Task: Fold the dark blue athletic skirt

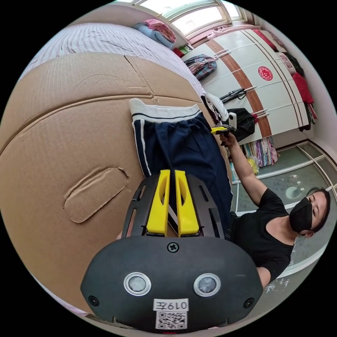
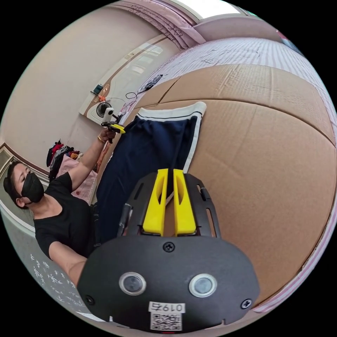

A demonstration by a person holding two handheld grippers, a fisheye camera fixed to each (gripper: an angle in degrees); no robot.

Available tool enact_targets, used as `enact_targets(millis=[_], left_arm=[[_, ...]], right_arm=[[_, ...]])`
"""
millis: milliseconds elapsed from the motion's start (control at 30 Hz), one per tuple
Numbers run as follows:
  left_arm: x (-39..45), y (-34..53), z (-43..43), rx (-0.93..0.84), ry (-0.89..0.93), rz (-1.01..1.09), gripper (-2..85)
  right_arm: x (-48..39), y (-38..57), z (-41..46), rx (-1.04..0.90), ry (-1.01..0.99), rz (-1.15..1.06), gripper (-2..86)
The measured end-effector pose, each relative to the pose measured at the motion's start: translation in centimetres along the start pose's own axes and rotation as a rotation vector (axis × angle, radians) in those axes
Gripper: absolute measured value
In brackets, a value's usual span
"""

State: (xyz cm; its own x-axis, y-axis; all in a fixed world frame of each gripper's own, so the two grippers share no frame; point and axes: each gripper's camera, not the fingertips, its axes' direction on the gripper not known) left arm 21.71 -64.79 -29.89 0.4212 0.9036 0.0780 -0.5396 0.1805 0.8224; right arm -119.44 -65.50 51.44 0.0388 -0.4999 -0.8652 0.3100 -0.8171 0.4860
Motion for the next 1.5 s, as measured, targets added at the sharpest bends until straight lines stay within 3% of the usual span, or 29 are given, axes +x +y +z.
enact_targets(millis=[800,1200,1500], left_arm=[[3.5,3.4,-3.5,-0.168,-0.126,0.053,1.5],[6.9,14.9,-10.7,0.214,-0.034,0.017,1.2],[10.9,27.7,-8.9,0.459,-0.187,-0.309,1.3]], right_arm=[[-3.0,1.7,-3.7,-0.023,0.116,-0.019,-0.6],[-7.1,11.8,-8.9,0.194,0.153,0.110,6.5],[-9.1,17.7,-8.6,0.307,0.187,0.291,8.9]])
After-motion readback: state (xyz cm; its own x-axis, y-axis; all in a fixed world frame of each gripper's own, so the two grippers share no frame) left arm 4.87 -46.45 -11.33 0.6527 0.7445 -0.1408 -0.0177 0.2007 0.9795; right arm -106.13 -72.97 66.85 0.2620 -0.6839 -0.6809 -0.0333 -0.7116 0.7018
